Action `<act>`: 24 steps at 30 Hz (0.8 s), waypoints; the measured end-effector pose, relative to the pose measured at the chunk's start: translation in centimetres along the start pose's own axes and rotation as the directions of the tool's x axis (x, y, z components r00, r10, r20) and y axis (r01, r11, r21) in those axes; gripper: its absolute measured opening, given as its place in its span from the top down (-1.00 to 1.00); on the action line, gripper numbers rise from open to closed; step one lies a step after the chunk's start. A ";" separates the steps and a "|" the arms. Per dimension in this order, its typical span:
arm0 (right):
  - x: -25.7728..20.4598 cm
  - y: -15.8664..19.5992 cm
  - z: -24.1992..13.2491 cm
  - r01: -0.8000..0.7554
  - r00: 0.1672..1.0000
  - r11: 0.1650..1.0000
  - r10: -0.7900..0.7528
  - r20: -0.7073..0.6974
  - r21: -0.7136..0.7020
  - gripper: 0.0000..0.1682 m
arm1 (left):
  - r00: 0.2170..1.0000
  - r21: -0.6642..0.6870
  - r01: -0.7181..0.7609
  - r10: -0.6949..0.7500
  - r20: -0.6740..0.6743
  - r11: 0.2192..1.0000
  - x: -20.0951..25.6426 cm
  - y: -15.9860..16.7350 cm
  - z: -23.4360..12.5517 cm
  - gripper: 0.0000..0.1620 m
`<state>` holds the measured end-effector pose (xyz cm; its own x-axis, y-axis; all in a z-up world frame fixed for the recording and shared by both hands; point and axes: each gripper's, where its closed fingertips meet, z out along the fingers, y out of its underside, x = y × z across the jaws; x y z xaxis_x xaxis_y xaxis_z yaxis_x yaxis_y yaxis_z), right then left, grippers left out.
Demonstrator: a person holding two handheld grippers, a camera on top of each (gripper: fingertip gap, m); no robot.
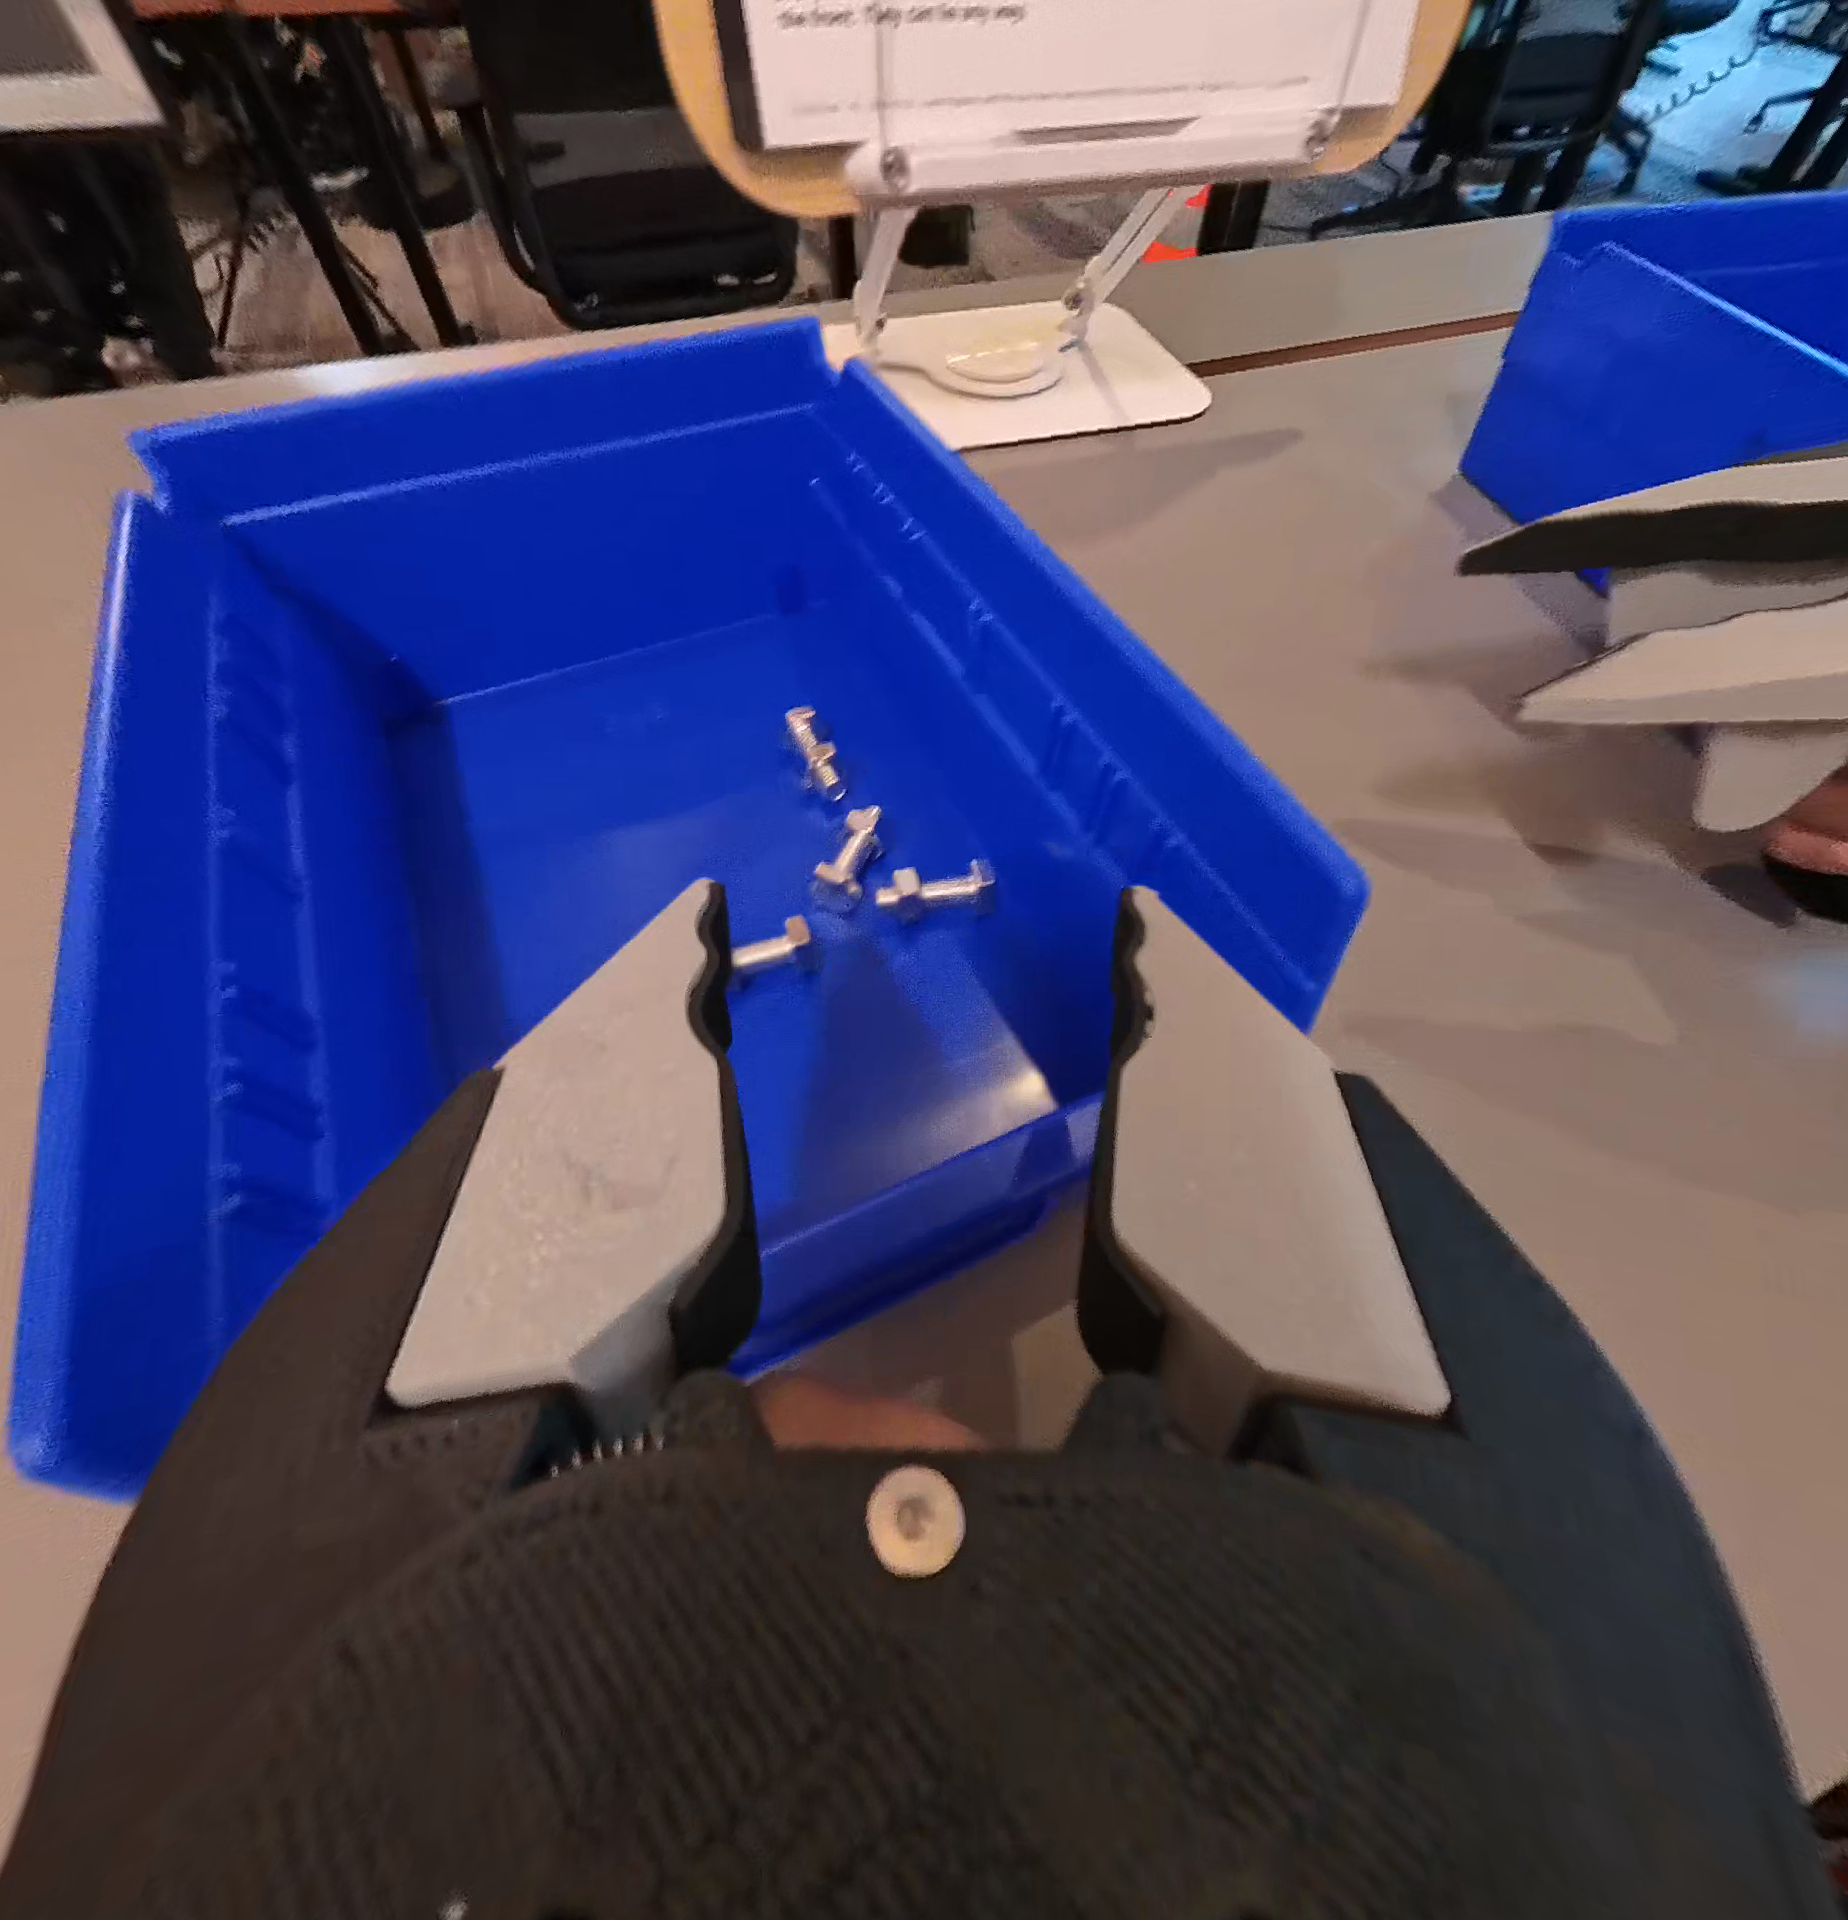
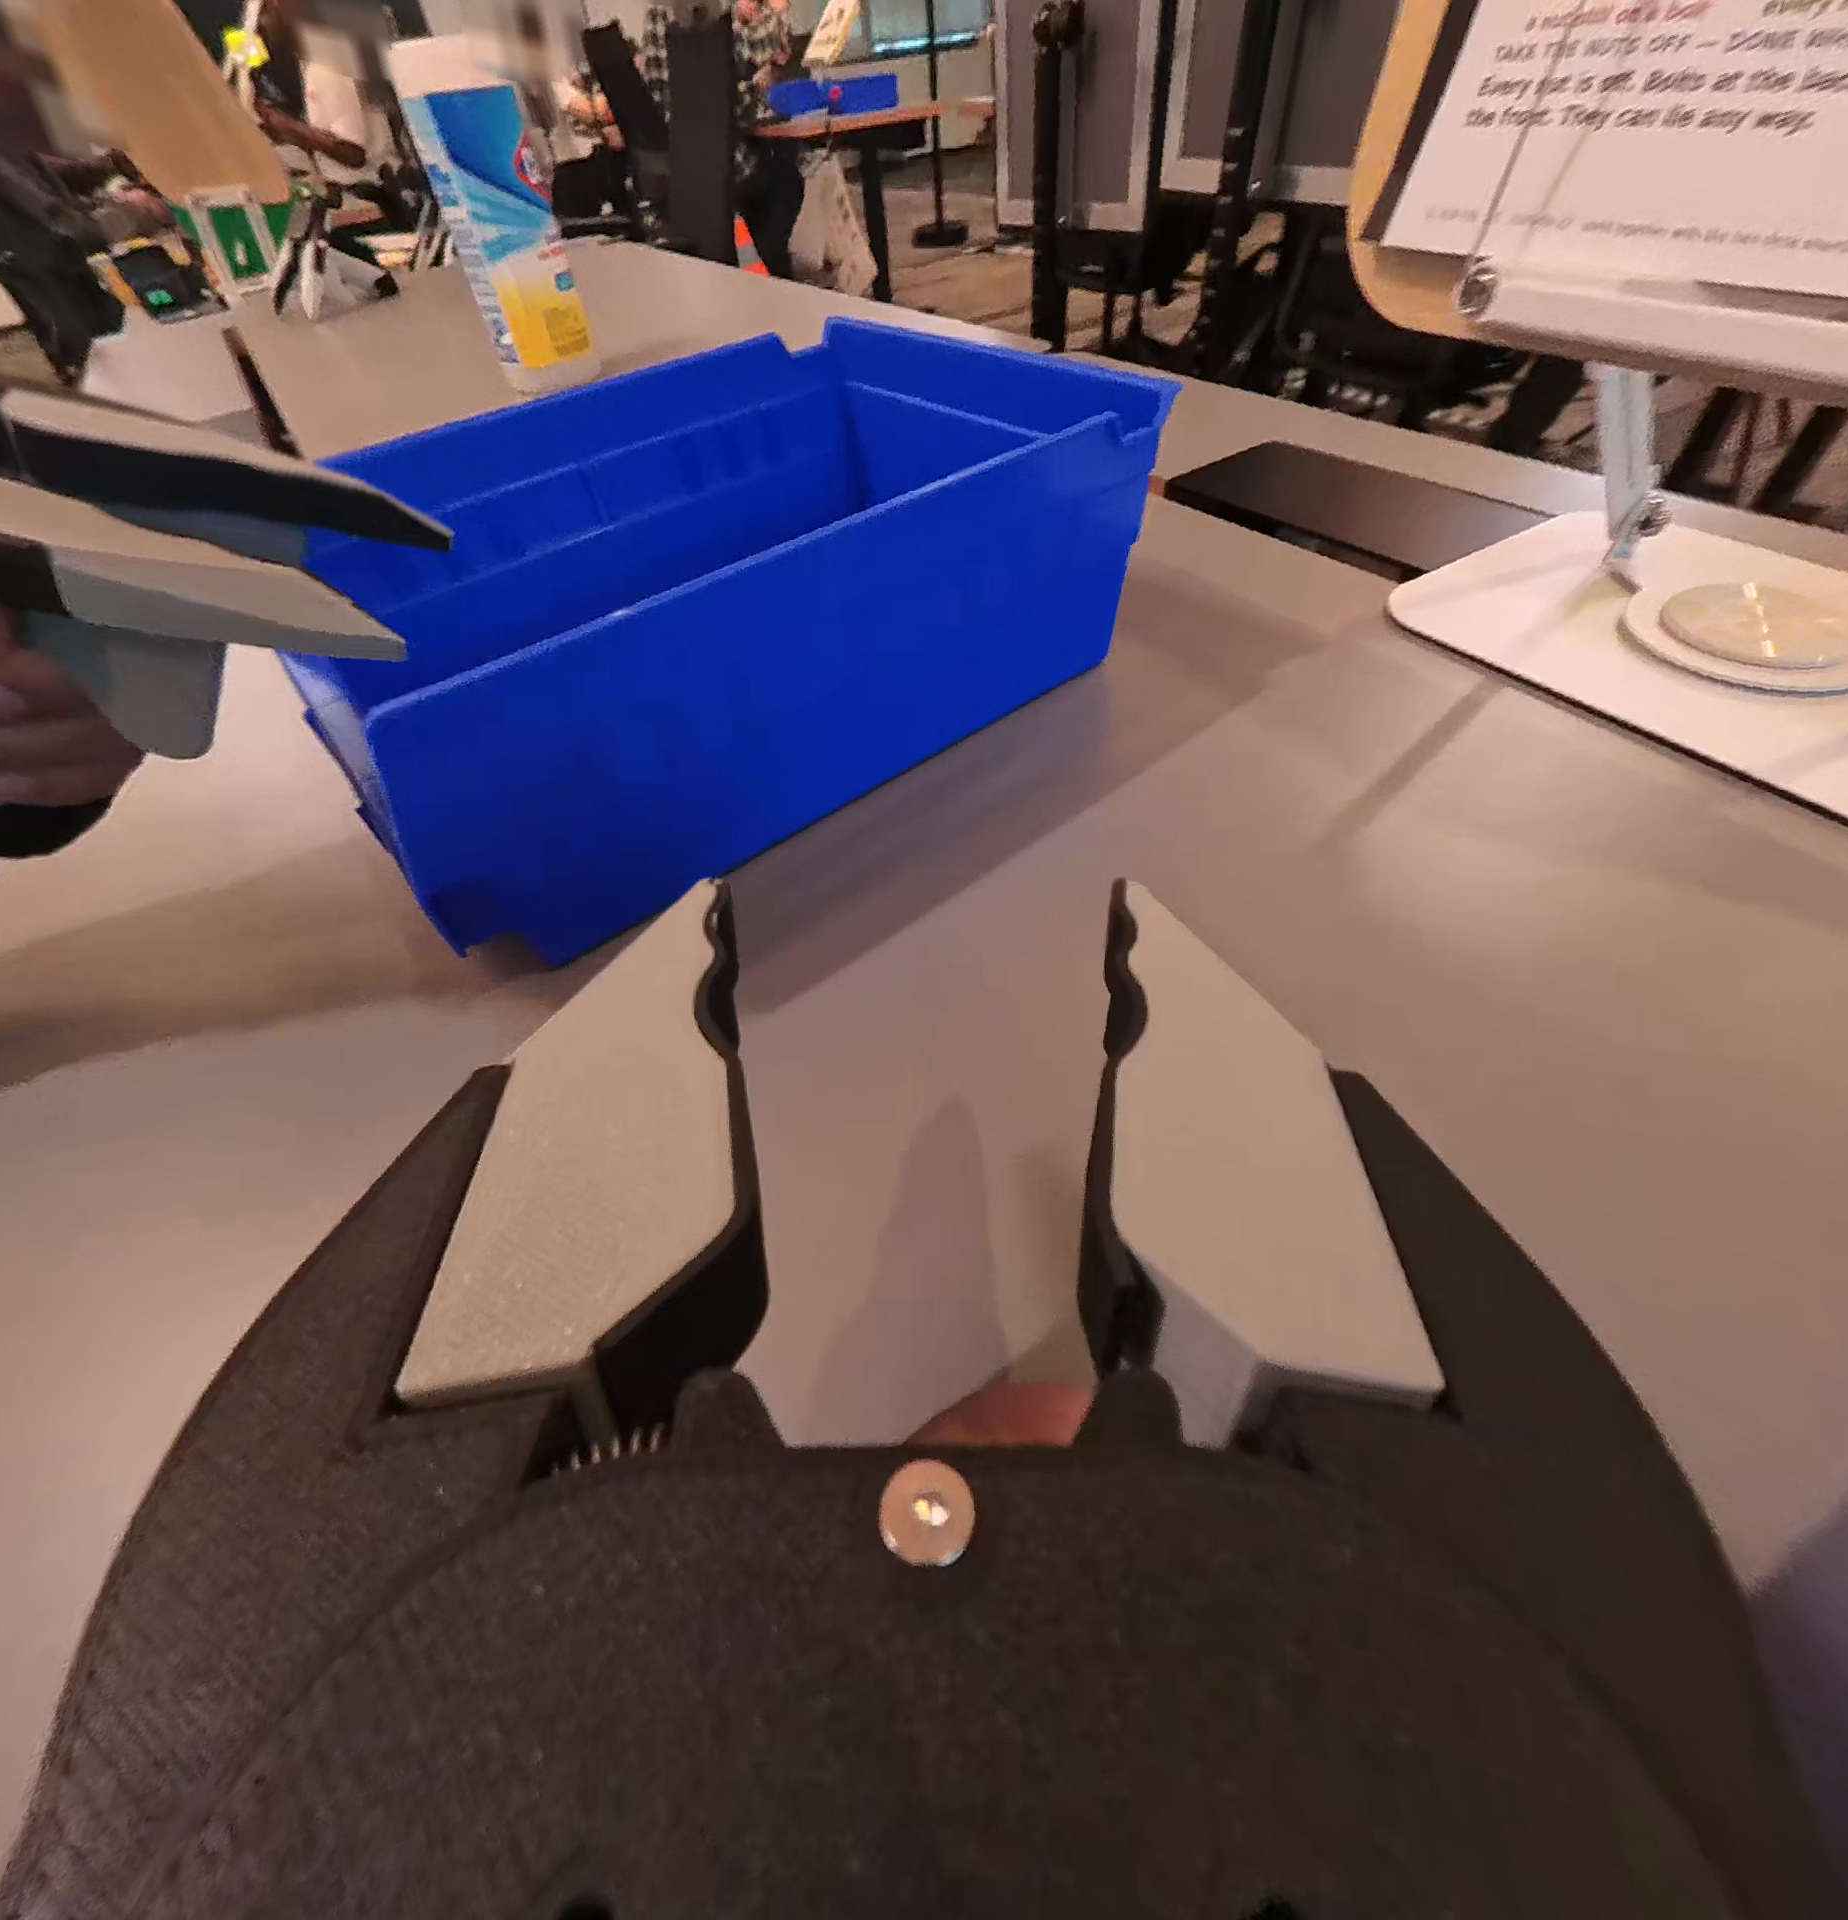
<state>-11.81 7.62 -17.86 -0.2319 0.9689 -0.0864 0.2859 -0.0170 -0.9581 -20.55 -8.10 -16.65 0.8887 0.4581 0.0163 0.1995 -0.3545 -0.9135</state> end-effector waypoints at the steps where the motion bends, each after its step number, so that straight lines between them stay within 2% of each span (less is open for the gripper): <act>1: 0.2 0.0 -0.2 0.004 1.000 1.000 -0.004 -0.020 0.007 0.19 | 1.000 -0.003 0.017 -0.017 0.000 1.000 -0.4 0.4 -0.1 0.11; 7: 1.1 -0.4 -0.5 -0.022 0.996 0.999 0.025 -0.080 0.043 0.19 | 0.997 0.033 0.077 -0.077 -0.015 0.996 0.4 1.2 -0.5 0.12; 14: 0.7 1.6 0.3 -0.050 0.998 0.998 0.048 -0.039 -0.038 0.13 | 0.998 0.008 0.058 -0.058 -0.015 0.998 1.0 1.9 -0.7 0.12; 19: 0.2 2.9 0.8 -0.028 0.999 0.995 0.025 -0.034 -0.100 0.07 | 0.998 0.012 0.062 -0.062 0.022 0.998 -0.4 1.2 -1.6 0.12; 24: 0.2 2.9 0.8 -0.009 0.999 0.995 0.005 -0.043 -0.102 0.09 | 0.998 0.035 0.049 -0.050 0.040 0.998 -0.8 0.6 -2.8 0.12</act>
<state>-11.74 7.54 -20.89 -0.1903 0.9786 -0.0789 0.3816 -0.0003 -0.9243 -20.03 -10.95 -16.10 0.8603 0.5077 0.0460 0.2282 -0.3029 -0.9253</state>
